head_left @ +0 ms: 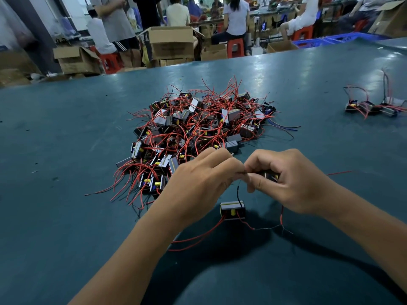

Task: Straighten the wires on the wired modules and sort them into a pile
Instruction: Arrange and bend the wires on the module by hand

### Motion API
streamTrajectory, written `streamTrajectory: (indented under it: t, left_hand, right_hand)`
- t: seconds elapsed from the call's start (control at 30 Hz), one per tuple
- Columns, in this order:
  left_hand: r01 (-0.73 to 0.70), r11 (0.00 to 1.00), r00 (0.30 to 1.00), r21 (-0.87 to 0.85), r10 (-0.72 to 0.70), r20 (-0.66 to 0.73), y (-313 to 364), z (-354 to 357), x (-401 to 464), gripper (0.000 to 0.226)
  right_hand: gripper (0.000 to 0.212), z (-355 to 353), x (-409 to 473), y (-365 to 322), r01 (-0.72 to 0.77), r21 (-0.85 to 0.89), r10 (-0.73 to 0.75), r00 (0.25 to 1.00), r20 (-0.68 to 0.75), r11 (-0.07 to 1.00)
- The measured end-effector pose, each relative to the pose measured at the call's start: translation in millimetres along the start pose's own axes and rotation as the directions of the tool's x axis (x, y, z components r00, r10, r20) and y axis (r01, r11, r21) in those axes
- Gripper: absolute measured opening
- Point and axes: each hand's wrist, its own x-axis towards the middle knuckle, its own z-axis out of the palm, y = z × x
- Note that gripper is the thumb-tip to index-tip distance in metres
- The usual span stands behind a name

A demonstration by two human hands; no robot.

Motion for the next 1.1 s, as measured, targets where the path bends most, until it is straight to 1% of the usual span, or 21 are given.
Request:
streamTrajectory:
  t: [0.07, 0.13, 0.2, 0.3, 0.43, 0.47, 0.57, 0.6, 0.63, 0.67, 0.7, 0.73, 0.77, 0.8, 0.83, 0.87, 0.9, 0.93, 0.97, 1.03, 1.1]
  left_hand:
    - [0.121, 0.978, 0.992, -0.168, -0.116, 0.038, 3.7, 3.0, 0.0, 0.020]
    - [0.248, 0.914, 0.969, -0.322, -0.227, 0.100, 4.9, 5.5, -0.8, 0.014]
    - [0.347, 0.845, 0.938, -0.408, -0.301, 0.175, 3.5, 6.5, -2.0, 0.016]
    - [0.446, 0.733, 0.895, -0.513, -0.362, 0.262, 1.4, 5.1, -1.1, 0.017]
    - [0.571, 0.440, 0.804, -0.693, -0.468, 0.366, 5.2, 3.8, 1.2, 0.021]
    - [0.598, 0.344, 0.774, -0.724, -0.480, 0.412, 5.7, 3.2, 1.1, 0.023]
    - [0.634, -0.022, 0.694, -0.773, -0.424, 0.582, 8.3, 1.6, 2.1, 0.034]
    - [0.638, -0.096, 0.674, -0.764, -0.411, 0.614, 9.6, 1.3, 2.9, 0.038]
    - [0.643, -0.124, 0.656, -0.756, -0.420, 0.627, 10.7, 1.9, 3.8, 0.039]
    - [0.644, -0.109, 0.648, -0.757, -0.448, 0.616, 11.3, 3.2, 4.6, 0.037]
    - [0.638, -0.050, 0.655, -0.769, -0.490, 0.576, 10.6, 4.5, 4.9, 0.031]
    - [0.621, 0.056, 0.682, -0.782, -0.530, 0.504, 9.3, 5.0, 4.5, 0.024]
    - [0.587, 0.226, 0.733, -0.778, -0.555, 0.393, 6.8, 4.9, 3.0, 0.017]
    - [0.529, 0.440, 0.799, -0.725, -0.545, 0.253, 2.7, 3.8, 0.9, 0.009]
    - [0.448, 0.648, 0.866, -0.616, -0.486, 0.118, -1.6, 2.2, -0.9, 0.006]
    - [0.351, 0.804, 0.921, -0.479, -0.390, 0.020, -4.3, 0.1, -2.1, 0.010]
    - [0.258, 0.898, 0.957, -0.356, -0.289, -0.035, -6.3, -1.5, -2.2, 0.013]
    - [0.187, 0.946, 0.976, -0.266, -0.209, -0.058, -7.8, -2.2, -1.7, 0.016]
    - [0.139, 0.967, 0.985, -0.215, -0.157, -0.067, -8.2, -1.8, -1.3, 0.018]
    - [0.093, 0.980, 0.991, -0.177, -0.109, -0.082, -9.3, -0.2, -1.0, 0.021]
    - [0.070, 0.985, 0.991, -0.159, -0.087, -0.100, -10.2, 1.0, -2.0, 0.020]
  right_hand:
    - [0.003, 0.3, 0.0, -1.1, -0.002, -0.020, 0.001, 1.000, -0.028, 1.000]
    - [0.003, 1.5, 0.1, -1.2, -0.022, -0.045, 0.020, 0.999, -0.048, 0.999]
    - [0.004, 4.4, -0.2, -1.3, -0.004, -0.100, -0.002, 0.998, -0.065, 0.995]
    - [0.008, 8.6, -0.7, -2.4, 0.023, -0.143, -0.036, 0.996, -0.085, 0.990]
    - [0.011, 11.6, -0.8, -3.4, 0.052, -0.229, -0.079, 0.990, -0.114, 0.972]
    - [0.013, 11.7, -0.7, -3.4, 0.059, -0.243, -0.089, 0.990, -0.113, 0.968]
    - [0.021, 11.3, 0.9, -3.7, 0.119, -0.332, -0.155, 0.984, -0.083, 0.936]
    - [0.021, 11.3, 1.1, -3.9, 0.130, -0.354, -0.167, 0.983, -0.075, 0.926]
    - [0.020, 11.5, 1.1, -4.0, 0.130, -0.358, -0.166, 0.984, -0.071, 0.925]
    - [0.018, 11.8, 0.8, -3.7, 0.118, -0.344, -0.151, 0.986, -0.072, 0.932]
    - [0.015, 11.9, 0.8, -2.5, 0.098, -0.315, -0.129, 0.989, -0.078, 0.944]
    - [0.013, 11.1, 0.6, -0.6, 0.075, -0.279, -0.104, 0.991, -0.089, 0.957]
    - [0.012, 9.8, -0.1, 1.3, 0.055, -0.248, -0.083, 0.991, -0.101, 0.967]
    - [0.014, 7.9, -0.3, 2.8, 0.046, -0.232, -0.074, 0.991, -0.113, 0.972]
    - [0.016, 5.8, -0.2, 3.5, 0.047, -0.225, -0.075, 0.990, -0.121, 0.973]
    - [0.017, 4.1, 0.0, 2.8, 0.047, -0.210, -0.074, 0.989, -0.126, 0.977]
    - [0.017, 2.8, -0.3, 1.9, 0.042, -0.184, -0.067, 0.989, -0.130, 0.982]
    - [0.015, 2.0, -0.5, 1.5, 0.035, -0.153, -0.055, 0.990, -0.129, 0.988]
    - [0.012, 1.6, -0.4, 1.5, 0.025, -0.127, -0.040, 0.992, -0.123, 0.992]
    - [0.005, 2.2, 0.3, 1.7, 0.005, -0.097, -0.015, 0.995, -0.096, 0.995]
    - [0.004, 2.5, 0.6, 0.6, 0.014, -0.077, -0.020, 0.997, -0.077, 0.997]
